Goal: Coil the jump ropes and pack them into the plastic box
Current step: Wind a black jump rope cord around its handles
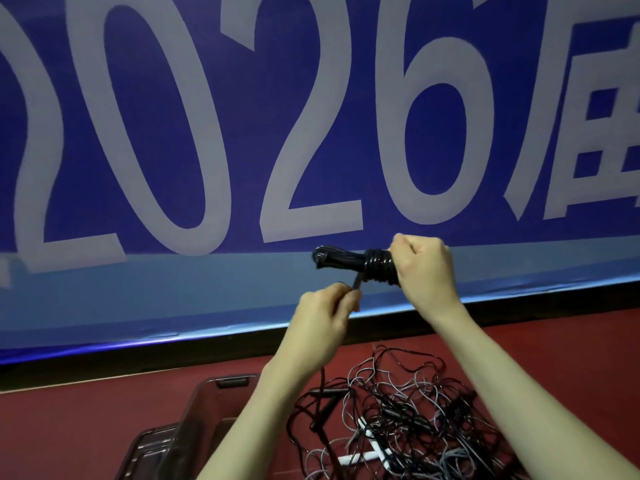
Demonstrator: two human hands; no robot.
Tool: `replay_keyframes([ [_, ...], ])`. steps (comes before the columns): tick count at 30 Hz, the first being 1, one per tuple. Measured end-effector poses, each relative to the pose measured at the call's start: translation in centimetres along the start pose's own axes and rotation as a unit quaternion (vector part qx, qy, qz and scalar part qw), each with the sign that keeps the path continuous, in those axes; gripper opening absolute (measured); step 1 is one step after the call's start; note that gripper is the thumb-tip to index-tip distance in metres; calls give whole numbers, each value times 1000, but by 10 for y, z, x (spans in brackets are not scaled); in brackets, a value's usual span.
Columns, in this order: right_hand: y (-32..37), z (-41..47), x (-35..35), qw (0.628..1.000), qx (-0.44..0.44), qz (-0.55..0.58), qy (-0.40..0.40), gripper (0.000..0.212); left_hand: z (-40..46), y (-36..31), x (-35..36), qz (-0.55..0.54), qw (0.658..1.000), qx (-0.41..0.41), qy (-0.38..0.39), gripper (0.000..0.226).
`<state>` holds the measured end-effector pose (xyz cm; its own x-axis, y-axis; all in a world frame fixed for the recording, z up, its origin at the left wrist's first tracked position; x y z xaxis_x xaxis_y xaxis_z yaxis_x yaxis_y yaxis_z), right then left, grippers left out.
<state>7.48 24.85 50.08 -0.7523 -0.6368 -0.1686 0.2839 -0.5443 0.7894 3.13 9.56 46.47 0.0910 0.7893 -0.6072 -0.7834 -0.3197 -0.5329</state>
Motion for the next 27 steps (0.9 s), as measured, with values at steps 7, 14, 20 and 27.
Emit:
replay_keyframes([
  [7,-8,-1,-2,985,-111,-129,-4,48,1,-39,-6,325,940,85,62,18],
  [14,-14,-1,5,948,-126,-252,151,48,4,-30,-17,372,917,94,113,34],
  [20,-12,-6,3,895,-95,-332,281,47,0,-21,-9,351,918,140,122,46],
  [27,-9,-15,10,896,-72,-249,360,48,1,8,-11,-75,979,-2,188,30],
])
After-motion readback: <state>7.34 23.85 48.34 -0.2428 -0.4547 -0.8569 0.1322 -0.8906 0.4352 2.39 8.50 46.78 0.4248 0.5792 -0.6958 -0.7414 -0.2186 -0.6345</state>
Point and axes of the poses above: each hand's wrist, its own z-axis towards the middle knuckle, its own x-axis out of the palm, y = z × x, the point moved 4 cm from there along z, towards the middle knuckle, and after that the axes turned 6 degrees about x, right-handed, at the moved point
